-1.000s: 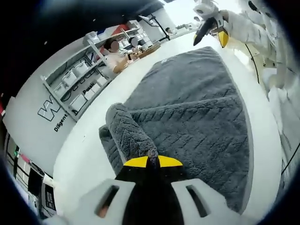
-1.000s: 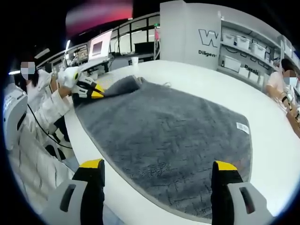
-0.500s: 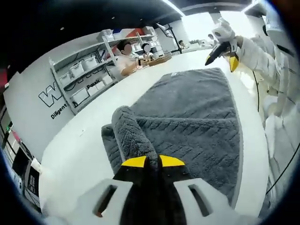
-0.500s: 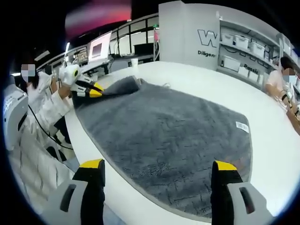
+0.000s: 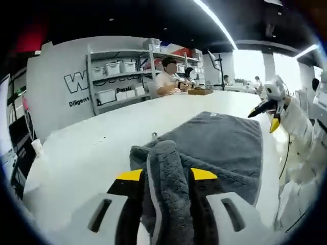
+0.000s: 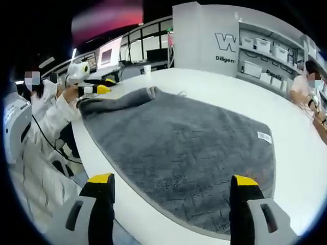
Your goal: Open the folded towel by lifting each exposed corner and separating the folded layers until the towel lies flat within the target outline without major curled edges
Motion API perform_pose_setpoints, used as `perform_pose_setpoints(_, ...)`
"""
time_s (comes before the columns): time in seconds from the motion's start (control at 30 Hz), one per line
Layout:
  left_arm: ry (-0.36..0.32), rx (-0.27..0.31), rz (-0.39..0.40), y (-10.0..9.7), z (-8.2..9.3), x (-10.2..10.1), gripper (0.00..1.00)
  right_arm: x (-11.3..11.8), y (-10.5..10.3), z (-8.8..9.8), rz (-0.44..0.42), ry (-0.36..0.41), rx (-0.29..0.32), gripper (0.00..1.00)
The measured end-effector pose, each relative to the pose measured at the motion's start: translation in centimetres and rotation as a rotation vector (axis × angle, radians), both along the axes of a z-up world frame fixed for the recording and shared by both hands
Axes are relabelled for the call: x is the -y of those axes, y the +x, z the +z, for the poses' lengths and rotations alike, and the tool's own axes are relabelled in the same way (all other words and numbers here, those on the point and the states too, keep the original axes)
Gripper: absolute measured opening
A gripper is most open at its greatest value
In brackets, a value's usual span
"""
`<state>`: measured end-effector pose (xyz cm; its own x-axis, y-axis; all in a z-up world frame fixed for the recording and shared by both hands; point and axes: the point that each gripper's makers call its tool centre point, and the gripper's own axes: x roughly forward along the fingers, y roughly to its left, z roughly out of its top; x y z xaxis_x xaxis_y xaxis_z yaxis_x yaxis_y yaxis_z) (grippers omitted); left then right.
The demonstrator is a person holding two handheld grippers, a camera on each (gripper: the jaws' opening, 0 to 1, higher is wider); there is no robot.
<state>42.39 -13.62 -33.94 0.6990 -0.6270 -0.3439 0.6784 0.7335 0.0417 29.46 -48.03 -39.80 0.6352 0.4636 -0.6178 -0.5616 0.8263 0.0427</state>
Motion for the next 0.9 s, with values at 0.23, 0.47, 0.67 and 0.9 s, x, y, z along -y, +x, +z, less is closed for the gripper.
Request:
perform_pose_setpoints(0.23,-0.001,-0.145,-0.058,0.4,0.4,-0.3,0.34,0.1,-0.2,-0.3,-0.002,0.007,-0.003,0.92)
perform_pose_setpoints(0.47,-0.03,-0.308,-0.187,0.2,-3.1,0.3,0.29,-0.1,-0.5,-0.7,0.001,0.026,-0.008,0.92)
perform_pose_setpoints(0.67,-0.074,-0.348,-0.276,0.5,-4.4,0.4,0.17,0.1,-0.9,-0.6,-0.002,0.022,-0.009,0.92)
perform_pose_setpoints(0.9,-0.026,-0.439,-0.287,0.9,-6.8,-1.0,0.1,0.2,-1.2,-0.9,-0.001,0.014,-0.018,0.92)
